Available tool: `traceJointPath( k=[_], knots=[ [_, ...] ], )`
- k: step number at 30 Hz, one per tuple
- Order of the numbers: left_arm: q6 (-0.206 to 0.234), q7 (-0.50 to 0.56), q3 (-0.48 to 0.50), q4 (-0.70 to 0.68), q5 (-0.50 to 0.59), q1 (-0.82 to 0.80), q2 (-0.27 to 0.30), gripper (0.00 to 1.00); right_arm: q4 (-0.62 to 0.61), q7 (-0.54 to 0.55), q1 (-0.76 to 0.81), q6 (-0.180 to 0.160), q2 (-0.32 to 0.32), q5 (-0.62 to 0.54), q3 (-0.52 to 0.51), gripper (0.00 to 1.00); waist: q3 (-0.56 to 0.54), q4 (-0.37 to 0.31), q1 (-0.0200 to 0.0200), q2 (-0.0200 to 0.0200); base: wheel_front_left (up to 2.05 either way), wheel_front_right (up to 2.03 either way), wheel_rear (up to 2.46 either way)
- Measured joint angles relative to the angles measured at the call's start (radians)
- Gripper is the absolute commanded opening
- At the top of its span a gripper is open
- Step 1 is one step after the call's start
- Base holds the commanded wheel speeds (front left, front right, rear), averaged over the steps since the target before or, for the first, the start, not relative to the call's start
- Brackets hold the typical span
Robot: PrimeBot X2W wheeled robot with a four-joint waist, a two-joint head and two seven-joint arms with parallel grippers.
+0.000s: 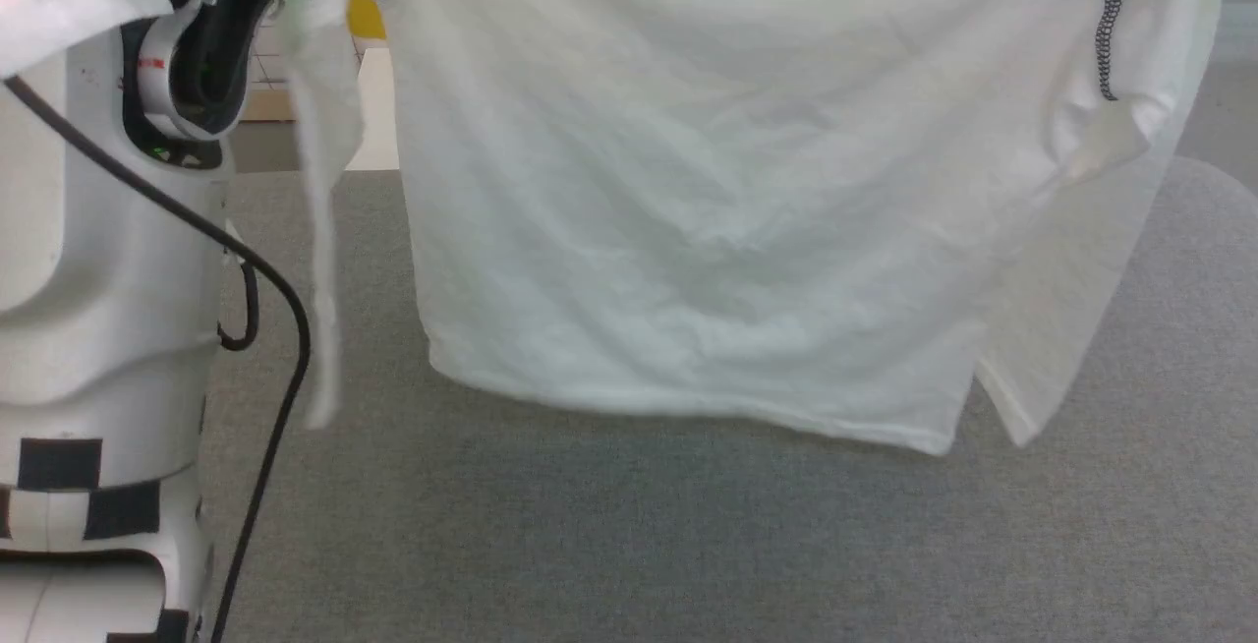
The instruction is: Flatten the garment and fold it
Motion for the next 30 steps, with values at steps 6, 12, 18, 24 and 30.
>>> traceJointPath(
  k=[6, 12, 18, 24, 30],
  knots=[
    [0.026, 0.070, -0.023, 0.066, 0.044, -0.070, 0.040, 0.00, 0.084, 0.030, -0.119, 0.000, 0.007, -0.013, 0.030, 0.00, 0.038, 0.002, 0.0000, 0.0000, 0.00, 0.00, 0.00],
    [0.064, 0.100, -0.012, 0.126, 0.071, -0.202, 0.060, 0.00, 0.186, 0.013, -0.279, 0.000, 0.005, -0.045, 0.049, 0.00, 0.117, -0.001, 0.0000, 0.0000, 0.00, 0.00, 0.00],
    [0.123, 0.077, 0.002, 0.181, 0.118, -0.375, 0.059, 0.00, 0.304, -0.051, -0.483, 0.000, 0.044, -0.152, 0.046, 0.00, 0.237, -0.008, 0.0001, 0.0000, 0.00, 0.00, 0.00],
    [0.184, -0.038, 0.013, 0.234, 0.186, -0.514, 0.064, 0.00, 0.427, -0.192, -0.674, 0.000, 0.123, -0.256, 0.037, 0.00, 0.370, -0.017, 0.0001, 0.0000, 0.00, 0.00, 0.00],
    [0.211, -0.133, 0.022, 0.286, 0.199, -0.546, 0.063, 0.00, 0.512, -0.278, -0.724, 0.000, 0.170, -0.285, 0.048, 0.00, 0.482, -0.024, 0.0003, 0.0000, 0.00, 0.00, 0.00]
  ],
)
